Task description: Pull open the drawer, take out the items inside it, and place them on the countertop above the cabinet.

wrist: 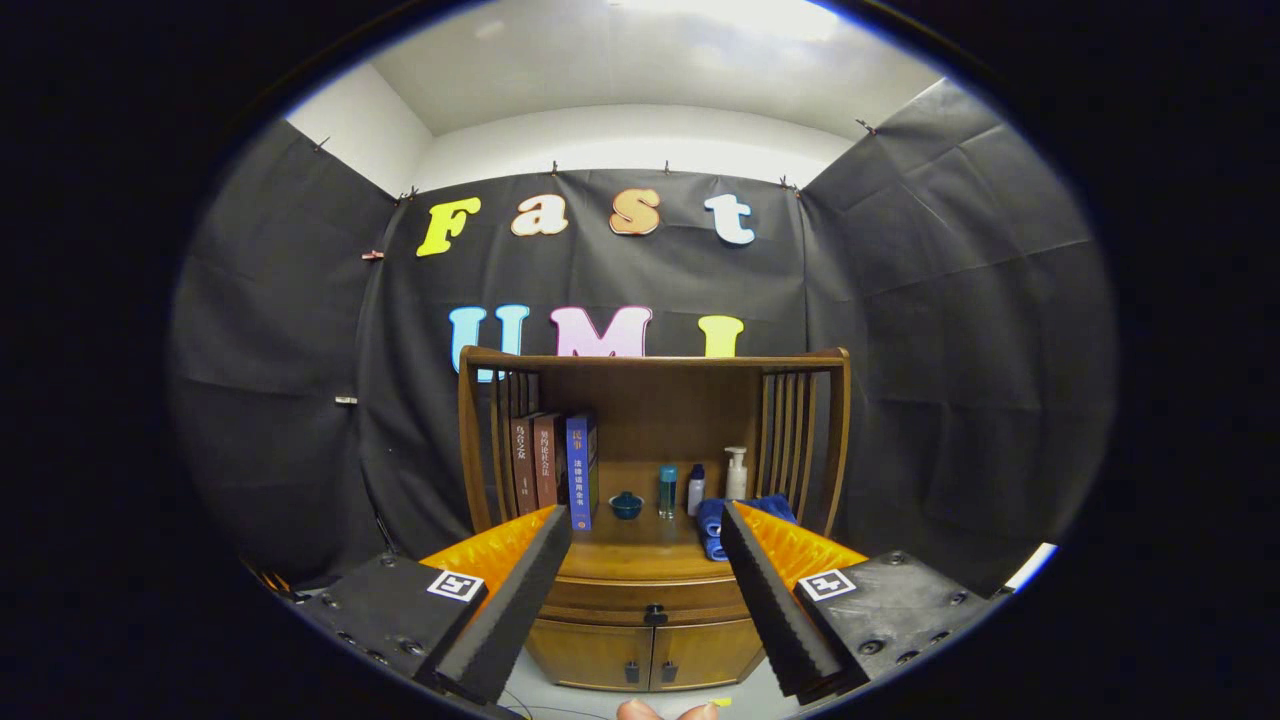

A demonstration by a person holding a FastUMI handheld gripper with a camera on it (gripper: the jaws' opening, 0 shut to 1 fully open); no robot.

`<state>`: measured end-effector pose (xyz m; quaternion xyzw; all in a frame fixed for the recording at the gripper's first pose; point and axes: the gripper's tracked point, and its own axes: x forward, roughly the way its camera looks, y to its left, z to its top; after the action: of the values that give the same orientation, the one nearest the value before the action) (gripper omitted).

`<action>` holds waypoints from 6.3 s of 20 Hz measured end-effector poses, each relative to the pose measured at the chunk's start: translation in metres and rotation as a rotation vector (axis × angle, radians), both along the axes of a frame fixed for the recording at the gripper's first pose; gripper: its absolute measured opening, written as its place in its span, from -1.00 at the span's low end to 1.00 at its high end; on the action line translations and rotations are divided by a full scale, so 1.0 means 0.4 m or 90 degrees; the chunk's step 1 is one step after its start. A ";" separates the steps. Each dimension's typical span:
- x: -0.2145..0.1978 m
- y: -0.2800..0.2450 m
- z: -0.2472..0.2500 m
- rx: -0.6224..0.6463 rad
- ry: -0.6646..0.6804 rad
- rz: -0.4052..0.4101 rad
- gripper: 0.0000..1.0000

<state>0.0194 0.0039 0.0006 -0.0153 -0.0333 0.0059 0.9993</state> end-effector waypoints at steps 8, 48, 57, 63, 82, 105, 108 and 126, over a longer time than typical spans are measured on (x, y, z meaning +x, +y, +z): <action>0.165 -0.009 -0.244 0.043 -0.005 0.009 0.97; 0.332 -0.075 -0.897 0.062 0.219 -0.038 -0.32; 0.161 -0.075 -0.894 0.075 0.215 -0.045 -0.32; 0.108 -0.077 -0.901 0.060 0.219 -0.041 -0.32; 0.112 -0.103 -0.579 0.095 0.142 -0.037 0.97; 0.446 -0.042 -0.898 -0.013 0.778 -0.019 0.98; 0.451 -0.029 -0.952 0.005 0.823 -0.015 1.00; 0.376 -0.082 -0.935 0.006 0.853 -0.010 -0.23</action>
<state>0.1700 -0.0291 -0.3732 -0.0045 0.5947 0.0067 0.8039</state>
